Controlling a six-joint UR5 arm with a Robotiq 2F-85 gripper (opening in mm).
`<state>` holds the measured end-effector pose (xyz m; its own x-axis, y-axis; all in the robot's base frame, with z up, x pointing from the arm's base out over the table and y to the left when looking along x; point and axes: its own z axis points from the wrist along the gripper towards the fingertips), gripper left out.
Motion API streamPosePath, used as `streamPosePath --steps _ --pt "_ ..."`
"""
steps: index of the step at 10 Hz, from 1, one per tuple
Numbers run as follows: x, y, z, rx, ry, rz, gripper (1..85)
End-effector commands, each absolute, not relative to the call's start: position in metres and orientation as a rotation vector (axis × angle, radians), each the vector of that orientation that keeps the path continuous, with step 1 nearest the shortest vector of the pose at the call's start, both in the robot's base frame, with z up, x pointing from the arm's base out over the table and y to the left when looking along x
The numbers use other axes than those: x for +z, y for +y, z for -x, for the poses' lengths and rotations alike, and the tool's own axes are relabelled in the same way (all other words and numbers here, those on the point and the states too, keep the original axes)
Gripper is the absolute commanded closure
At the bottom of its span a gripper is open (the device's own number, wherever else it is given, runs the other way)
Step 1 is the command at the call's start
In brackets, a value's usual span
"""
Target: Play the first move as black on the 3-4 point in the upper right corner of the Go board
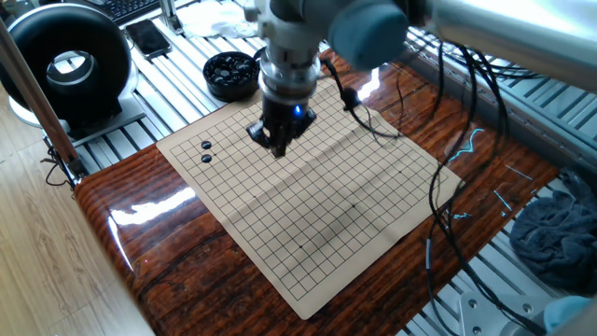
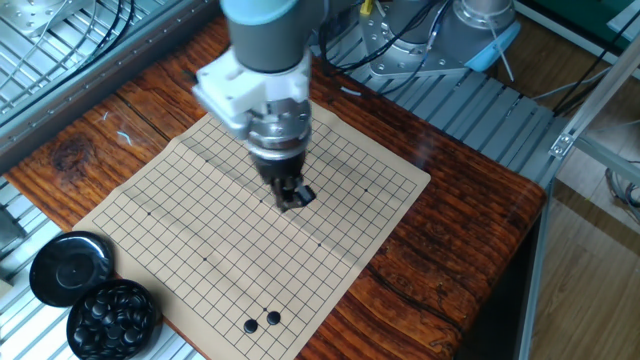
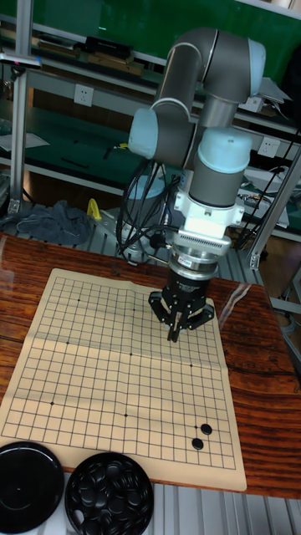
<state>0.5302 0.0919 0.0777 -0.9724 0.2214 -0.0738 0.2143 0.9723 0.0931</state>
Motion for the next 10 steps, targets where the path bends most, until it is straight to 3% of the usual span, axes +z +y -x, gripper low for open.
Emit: streamPosePath --steps 1,10 --pt "0.065 0.105 -0.509 0.147 3.015 -0.395 84.3" --pt "0.064 0.09 -0.514 0.054 3.007 -0.245 84.3"
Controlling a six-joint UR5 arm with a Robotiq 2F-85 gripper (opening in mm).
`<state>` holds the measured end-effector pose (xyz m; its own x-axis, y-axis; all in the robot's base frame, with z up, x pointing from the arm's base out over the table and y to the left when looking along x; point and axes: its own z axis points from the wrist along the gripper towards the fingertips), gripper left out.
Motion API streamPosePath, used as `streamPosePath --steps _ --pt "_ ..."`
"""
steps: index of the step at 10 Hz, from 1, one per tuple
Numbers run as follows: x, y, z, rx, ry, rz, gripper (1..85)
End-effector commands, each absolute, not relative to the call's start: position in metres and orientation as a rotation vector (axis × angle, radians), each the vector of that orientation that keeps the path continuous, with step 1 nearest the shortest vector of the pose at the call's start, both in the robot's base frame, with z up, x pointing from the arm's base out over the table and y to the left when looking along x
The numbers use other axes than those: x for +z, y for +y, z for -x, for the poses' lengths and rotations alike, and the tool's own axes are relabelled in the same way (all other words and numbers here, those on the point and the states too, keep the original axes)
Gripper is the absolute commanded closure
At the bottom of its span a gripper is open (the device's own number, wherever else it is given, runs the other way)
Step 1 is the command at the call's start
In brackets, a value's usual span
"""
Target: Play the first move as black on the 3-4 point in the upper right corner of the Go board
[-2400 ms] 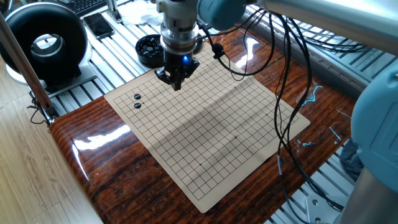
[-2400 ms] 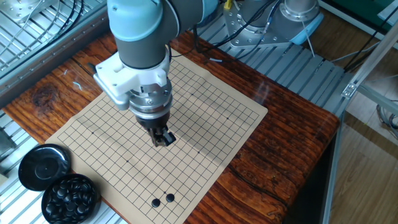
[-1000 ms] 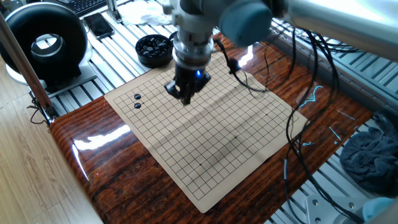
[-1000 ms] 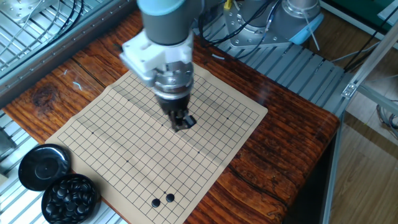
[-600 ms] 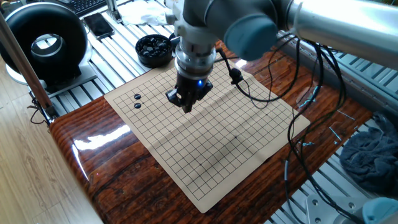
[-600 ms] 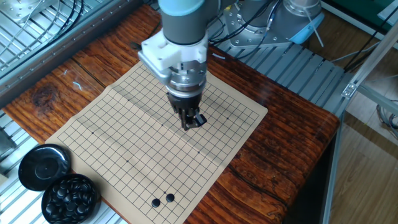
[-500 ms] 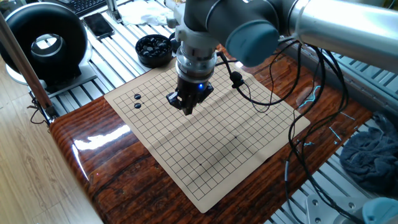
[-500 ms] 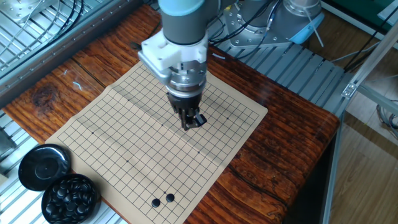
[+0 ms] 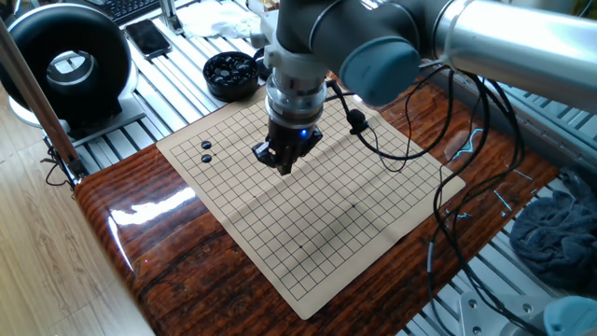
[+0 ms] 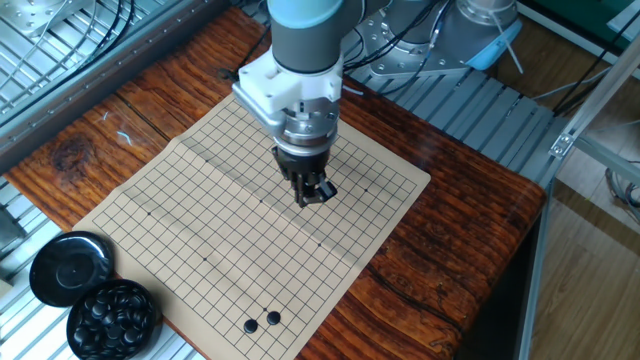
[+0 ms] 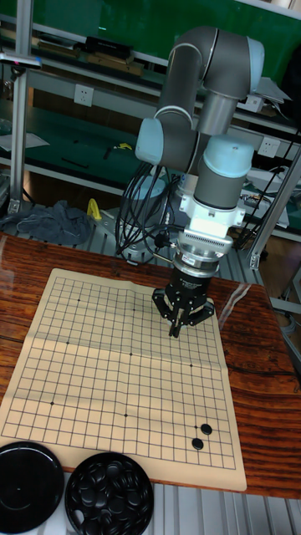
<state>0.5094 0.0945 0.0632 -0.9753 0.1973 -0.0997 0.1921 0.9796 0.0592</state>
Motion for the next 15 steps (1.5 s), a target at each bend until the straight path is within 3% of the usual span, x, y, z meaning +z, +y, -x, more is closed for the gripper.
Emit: streamPosePath --steps 1,7,10,13,15 --pt "0.064 0.086 -0.514 0.027 3.006 -0.222 84.3" --pt "0.088 0.113 -0.462 0.086 3.045 -0.376 84.3" --pt "0.076 0.126 -0.456 0.092 2.993 -0.383 84.3" --pt "0.061 0.138 -0.44 0.002 2.985 -0.301 84.3" --pt "0.058 0.153 -0.432 0.052 3.01 -0.268 84.3"
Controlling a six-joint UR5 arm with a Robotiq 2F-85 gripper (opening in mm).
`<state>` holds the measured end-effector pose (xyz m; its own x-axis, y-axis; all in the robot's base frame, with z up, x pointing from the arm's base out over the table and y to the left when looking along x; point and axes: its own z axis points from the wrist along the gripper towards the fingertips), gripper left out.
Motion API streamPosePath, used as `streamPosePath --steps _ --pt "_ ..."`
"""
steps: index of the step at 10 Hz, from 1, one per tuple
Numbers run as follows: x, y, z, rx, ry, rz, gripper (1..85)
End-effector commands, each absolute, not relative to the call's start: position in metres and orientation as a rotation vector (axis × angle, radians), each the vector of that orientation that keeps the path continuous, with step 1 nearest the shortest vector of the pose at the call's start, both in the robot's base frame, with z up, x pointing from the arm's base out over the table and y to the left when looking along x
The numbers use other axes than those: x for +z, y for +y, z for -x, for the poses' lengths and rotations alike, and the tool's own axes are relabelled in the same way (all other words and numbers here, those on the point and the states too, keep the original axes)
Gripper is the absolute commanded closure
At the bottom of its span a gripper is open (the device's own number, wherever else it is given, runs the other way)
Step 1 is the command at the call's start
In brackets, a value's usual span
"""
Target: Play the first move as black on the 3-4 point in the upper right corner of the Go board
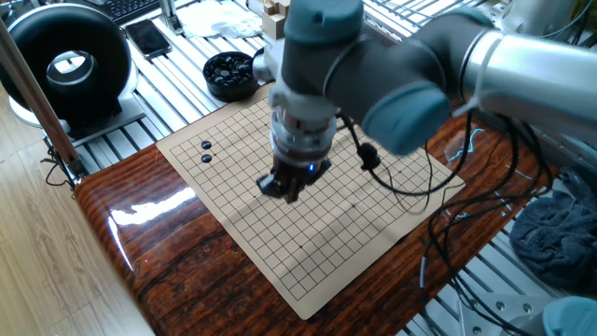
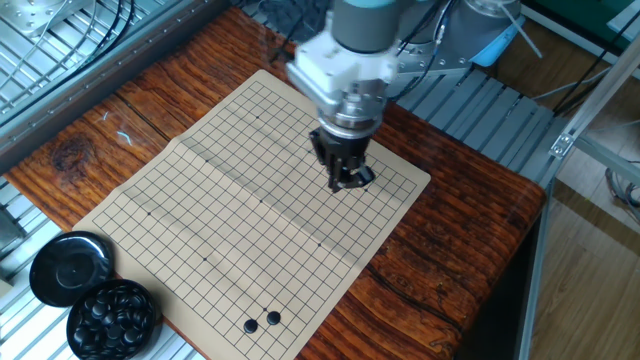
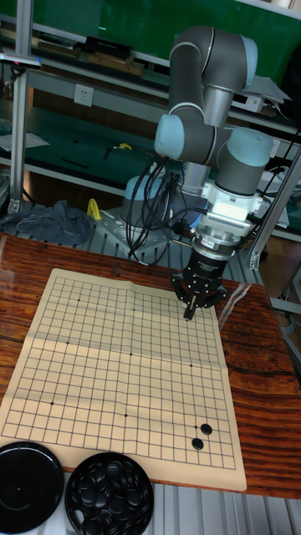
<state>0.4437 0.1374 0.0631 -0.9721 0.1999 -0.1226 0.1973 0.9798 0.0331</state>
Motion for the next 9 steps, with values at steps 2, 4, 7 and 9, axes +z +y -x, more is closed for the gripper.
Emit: streamPosePath --steps 2,4,7,9 --pt "0.056 0.157 -0.423 0.063 3.046 -0.222 84.3" --pt "0.047 0.155 -0.415 0.048 3.078 -0.134 84.3" --pt "0.033 0.159 -0.4 0.03 3.102 -0.106 84.3" --pt "0.033 0.16 -0.394 0.036 3.122 -0.088 84.3"
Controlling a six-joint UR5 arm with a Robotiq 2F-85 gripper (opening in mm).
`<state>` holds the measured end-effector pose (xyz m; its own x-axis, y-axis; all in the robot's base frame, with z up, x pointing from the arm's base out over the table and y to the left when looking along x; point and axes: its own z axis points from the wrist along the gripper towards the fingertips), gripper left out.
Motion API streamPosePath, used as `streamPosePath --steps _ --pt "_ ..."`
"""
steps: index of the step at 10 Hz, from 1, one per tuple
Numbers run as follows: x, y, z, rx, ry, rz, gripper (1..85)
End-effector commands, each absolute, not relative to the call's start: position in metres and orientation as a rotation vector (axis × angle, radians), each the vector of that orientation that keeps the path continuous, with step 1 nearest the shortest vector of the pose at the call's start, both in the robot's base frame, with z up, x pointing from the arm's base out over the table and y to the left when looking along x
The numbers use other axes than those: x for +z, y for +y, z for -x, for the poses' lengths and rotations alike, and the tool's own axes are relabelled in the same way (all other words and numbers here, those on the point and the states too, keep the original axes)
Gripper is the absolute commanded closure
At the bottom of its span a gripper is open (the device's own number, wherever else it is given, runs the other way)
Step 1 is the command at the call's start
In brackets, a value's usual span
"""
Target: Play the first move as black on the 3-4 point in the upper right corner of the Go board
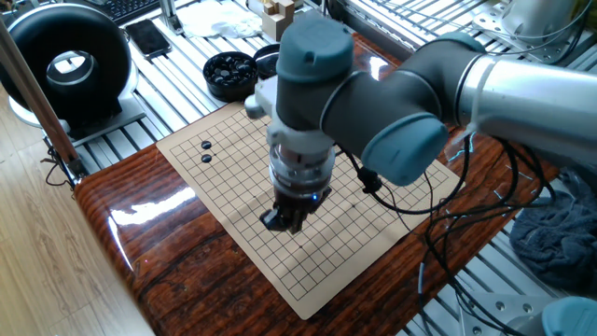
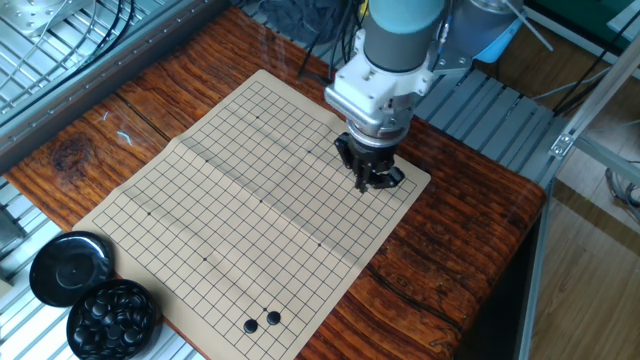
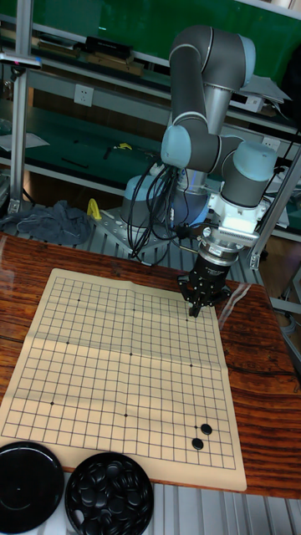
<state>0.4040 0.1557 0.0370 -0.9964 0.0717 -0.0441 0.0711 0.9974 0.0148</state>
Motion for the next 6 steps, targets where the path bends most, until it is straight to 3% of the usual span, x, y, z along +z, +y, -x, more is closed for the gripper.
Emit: streamPosePath --steps 1,6 --pt "0.0336 0.1627 -0.3924 0.057 3.127 -0.085 84.3" --pt "0.0385 0.1539 -0.3996 0.081 3.121 -0.086 84.3"
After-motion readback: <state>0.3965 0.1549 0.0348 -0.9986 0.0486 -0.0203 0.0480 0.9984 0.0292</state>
